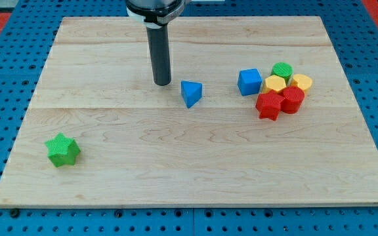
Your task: Move the triangle towards the group of blocks
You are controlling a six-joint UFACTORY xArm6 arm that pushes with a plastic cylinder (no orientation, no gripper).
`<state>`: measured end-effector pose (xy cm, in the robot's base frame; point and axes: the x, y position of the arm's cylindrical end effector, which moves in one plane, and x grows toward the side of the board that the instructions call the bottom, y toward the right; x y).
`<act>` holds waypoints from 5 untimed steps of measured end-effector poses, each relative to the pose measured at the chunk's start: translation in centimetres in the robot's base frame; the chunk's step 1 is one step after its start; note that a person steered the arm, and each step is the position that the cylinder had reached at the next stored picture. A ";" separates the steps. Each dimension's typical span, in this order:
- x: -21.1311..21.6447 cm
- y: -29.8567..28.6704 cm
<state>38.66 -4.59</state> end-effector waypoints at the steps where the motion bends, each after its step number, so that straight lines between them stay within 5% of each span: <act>1: 0.1 3.5; 2: 0.3 -0.1; 4: 1.2 5.3; 5: 2.7 3.4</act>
